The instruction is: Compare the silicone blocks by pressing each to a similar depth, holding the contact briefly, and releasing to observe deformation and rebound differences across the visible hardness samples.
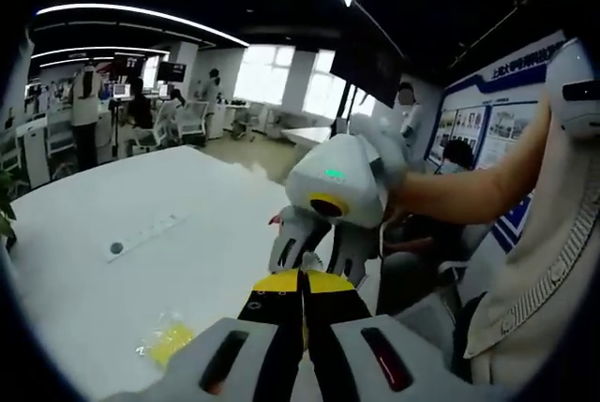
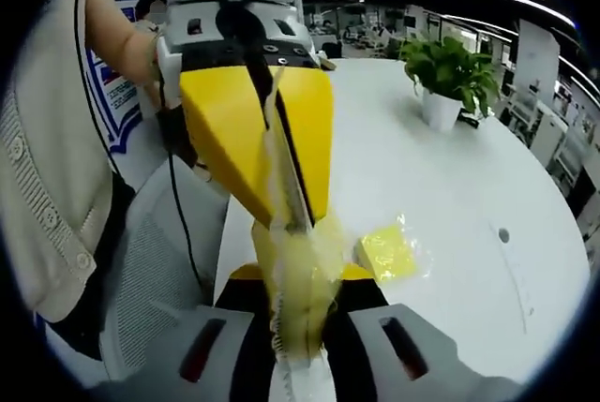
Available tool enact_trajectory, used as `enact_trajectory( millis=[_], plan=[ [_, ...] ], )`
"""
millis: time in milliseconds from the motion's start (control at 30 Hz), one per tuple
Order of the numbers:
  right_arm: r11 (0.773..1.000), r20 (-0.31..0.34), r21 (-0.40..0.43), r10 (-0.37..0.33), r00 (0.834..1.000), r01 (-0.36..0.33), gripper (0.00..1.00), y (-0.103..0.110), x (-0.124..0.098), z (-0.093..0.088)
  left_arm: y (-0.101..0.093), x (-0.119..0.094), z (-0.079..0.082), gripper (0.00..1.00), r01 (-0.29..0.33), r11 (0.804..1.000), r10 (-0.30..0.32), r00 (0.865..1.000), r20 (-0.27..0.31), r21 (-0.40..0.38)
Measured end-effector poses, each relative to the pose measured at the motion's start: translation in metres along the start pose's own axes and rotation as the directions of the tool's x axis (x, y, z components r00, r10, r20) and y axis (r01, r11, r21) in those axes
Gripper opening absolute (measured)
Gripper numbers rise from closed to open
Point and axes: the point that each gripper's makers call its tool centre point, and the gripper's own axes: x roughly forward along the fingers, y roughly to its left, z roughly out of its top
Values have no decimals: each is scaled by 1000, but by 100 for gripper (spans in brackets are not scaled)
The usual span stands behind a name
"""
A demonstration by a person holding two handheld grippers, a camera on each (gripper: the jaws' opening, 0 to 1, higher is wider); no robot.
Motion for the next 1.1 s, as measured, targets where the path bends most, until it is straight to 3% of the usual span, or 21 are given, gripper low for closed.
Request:
enact_trajectory(
  millis=[233,467,1100],
  plan=[
    [1000,-1,8,4,1000,-4,12,4,0,-3,-4,3,-2,0,-6,999,7,1000,-23,46],
    [1000,-29,8,20,999,-19,12,9,3,-13,-5,6,-10,0,0,999,2,999,-53,42],
    [1000,-40,13,3,999,-3,13,6,0,-17,-2,10,-9,0,-8,999,9,999,-39,38]
  ],
)
